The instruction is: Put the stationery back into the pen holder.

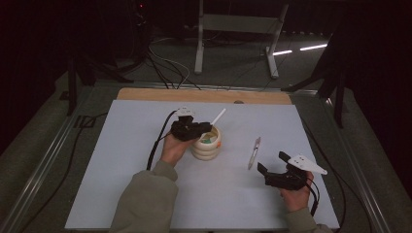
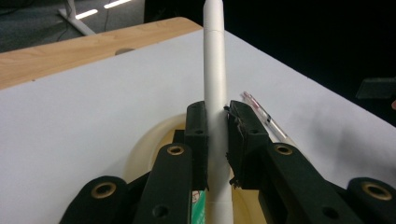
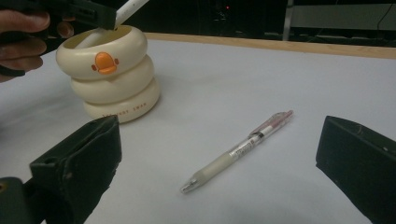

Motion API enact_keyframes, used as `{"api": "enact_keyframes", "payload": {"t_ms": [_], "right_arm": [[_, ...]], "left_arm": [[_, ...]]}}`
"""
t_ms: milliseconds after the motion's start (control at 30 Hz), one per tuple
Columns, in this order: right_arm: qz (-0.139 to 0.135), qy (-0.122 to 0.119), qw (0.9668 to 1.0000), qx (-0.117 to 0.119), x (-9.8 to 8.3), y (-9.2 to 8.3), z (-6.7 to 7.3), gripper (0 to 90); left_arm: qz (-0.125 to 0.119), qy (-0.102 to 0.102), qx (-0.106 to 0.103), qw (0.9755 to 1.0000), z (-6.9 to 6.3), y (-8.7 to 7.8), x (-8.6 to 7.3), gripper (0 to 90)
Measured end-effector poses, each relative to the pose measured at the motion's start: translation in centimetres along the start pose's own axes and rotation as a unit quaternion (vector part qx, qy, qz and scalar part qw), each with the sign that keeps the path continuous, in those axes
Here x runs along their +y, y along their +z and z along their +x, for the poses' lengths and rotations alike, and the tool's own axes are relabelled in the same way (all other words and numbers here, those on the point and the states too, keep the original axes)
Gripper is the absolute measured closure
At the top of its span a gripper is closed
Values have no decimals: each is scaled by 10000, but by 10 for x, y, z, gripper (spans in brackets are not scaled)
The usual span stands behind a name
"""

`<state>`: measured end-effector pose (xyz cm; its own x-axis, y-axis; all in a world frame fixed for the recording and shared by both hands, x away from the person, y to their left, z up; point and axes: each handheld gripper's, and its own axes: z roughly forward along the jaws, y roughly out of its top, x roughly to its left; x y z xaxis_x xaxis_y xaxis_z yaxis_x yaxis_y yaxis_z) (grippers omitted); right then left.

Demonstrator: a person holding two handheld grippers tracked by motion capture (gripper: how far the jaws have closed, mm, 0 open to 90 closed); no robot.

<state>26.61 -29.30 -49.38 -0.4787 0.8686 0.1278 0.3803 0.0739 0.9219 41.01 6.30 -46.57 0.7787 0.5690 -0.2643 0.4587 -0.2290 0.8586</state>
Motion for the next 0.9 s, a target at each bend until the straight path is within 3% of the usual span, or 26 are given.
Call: {"api": "enact_keyframes", "payload": {"t_ms": [900], "right_arm": [[11,-4,10000,-11,0,0,0,6]], "left_arm": [[105,-26,-40,9999,0,-3,-9,790]]}}
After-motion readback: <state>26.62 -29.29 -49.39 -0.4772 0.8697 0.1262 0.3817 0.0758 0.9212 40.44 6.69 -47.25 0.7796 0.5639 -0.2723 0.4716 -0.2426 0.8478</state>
